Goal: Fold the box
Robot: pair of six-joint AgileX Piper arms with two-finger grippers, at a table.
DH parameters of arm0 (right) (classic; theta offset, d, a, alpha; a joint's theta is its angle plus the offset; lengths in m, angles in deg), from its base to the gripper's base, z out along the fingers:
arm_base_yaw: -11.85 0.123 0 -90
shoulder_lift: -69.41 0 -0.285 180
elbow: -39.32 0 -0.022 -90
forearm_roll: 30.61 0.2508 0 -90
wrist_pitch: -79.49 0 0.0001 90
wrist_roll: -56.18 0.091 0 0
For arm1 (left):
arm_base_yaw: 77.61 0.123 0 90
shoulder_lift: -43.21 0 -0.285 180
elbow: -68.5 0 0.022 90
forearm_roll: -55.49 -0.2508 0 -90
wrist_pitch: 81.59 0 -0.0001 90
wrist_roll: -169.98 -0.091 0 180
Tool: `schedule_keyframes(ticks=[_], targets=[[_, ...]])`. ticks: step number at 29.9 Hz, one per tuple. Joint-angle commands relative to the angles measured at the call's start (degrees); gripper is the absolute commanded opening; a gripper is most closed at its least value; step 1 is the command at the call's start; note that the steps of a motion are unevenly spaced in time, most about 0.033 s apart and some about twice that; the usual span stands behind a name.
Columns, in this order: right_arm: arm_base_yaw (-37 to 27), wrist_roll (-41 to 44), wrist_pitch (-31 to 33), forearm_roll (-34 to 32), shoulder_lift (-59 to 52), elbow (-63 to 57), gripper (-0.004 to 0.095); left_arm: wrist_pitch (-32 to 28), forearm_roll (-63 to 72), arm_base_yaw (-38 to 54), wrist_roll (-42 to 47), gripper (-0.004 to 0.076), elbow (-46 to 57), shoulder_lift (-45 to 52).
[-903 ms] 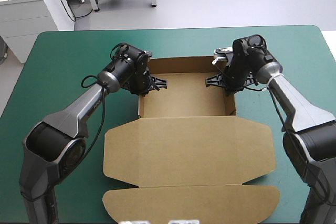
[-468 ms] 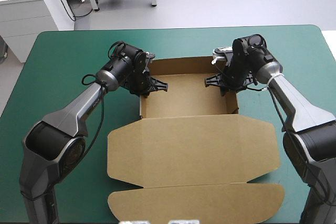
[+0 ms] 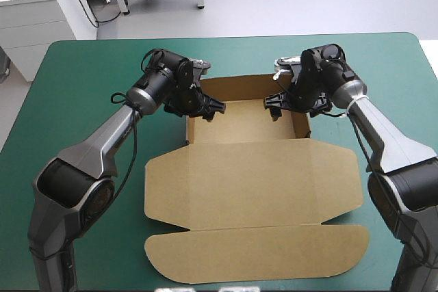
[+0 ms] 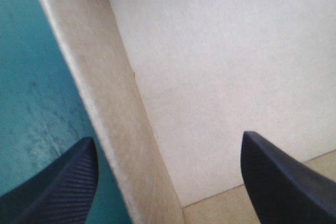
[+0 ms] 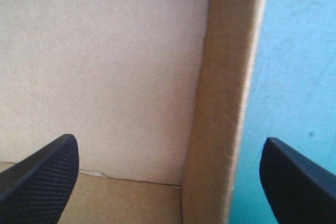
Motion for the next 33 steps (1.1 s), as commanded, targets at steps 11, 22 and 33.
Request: schedule_keyframes(ticks=[11,22,33], targets=[[-2.6,1.2,2.7,1.0,-7.0,13.5,0.0860,3.5,1.5,-0.3,-0.1,0.0136,-15.5,6.3],[-1.7,-2.1,2.7,-2.3,-21.6,0.9,0.0857,3.5,12.5,-0.3,-7.0,-0.0008,1.0,25.8],[-1.8,-2.5,-0.6,-1.6,-17.1,-3.1,0.0856,2.0,7.5,-0.3,-9.6,-0.0008,36.2,59.5]])
